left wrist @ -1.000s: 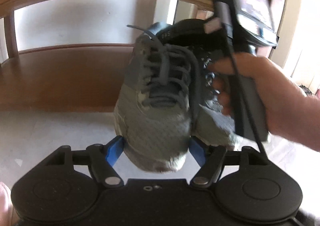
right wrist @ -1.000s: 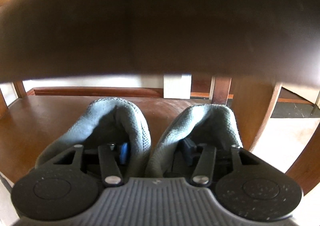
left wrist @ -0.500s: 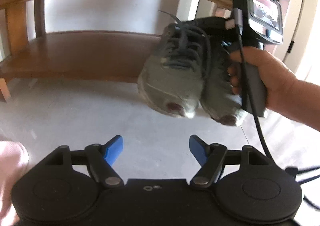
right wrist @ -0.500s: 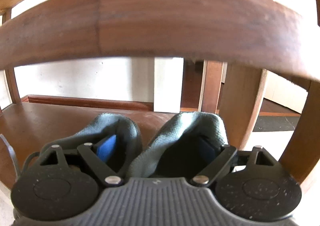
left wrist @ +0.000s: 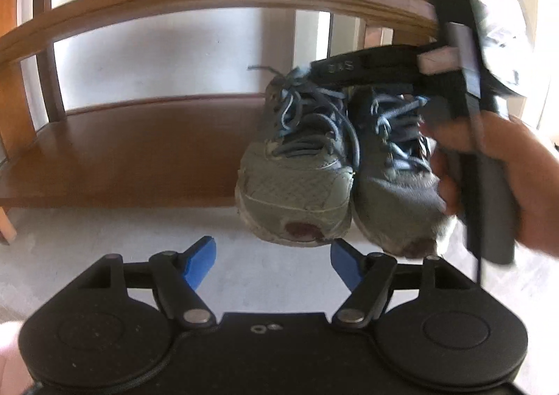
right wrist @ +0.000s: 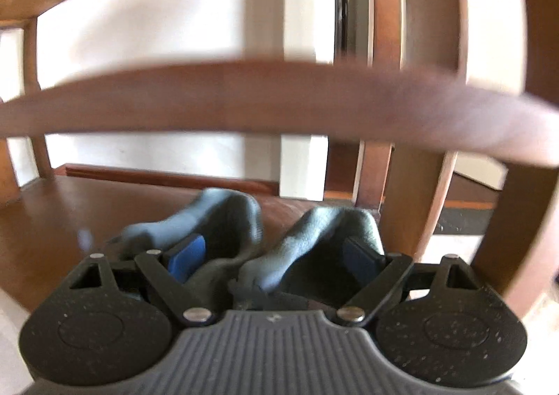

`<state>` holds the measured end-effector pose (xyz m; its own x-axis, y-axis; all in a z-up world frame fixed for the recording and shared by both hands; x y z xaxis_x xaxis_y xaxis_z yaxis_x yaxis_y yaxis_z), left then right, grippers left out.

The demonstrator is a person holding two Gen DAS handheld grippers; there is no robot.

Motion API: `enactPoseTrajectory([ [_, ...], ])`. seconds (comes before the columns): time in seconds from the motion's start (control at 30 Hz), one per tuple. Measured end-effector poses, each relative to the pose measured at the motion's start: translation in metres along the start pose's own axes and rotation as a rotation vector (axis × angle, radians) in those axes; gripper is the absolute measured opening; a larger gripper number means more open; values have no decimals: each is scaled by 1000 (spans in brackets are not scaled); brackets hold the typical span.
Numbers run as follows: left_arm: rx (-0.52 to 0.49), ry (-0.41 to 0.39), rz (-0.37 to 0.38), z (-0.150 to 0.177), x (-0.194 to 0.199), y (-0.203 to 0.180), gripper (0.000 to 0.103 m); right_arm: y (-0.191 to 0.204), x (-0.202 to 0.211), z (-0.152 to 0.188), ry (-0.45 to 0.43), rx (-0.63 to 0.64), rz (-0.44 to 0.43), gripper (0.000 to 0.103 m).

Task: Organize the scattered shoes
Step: 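Lower the sneakers onto the shelf's bottom board and open the right gripper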

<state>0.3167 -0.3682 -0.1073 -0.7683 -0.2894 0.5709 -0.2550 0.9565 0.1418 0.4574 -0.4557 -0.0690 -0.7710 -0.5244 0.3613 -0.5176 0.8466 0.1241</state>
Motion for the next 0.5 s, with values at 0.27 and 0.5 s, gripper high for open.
enactPoseTrajectory([
  [0.27,26,-31,30,-4,11,6,71,14,85,21,-28,72,-28,90],
  [0.5,68,-52,-37,16,36,33,72,11,144,82,100,-259,-218,42],
])
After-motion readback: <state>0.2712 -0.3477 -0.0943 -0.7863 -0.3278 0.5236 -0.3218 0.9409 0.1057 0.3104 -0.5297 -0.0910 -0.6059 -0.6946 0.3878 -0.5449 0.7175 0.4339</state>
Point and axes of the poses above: each gripper's, at about its wrist camera, not at the fingertips, and x roughly against the way its jaws point, y to its left, z to its underside, the point moved 5 cm from there along -x, roughly the way its jaws point, and after that the axes turned 15 degrees about -z, right-handed, at the moved point
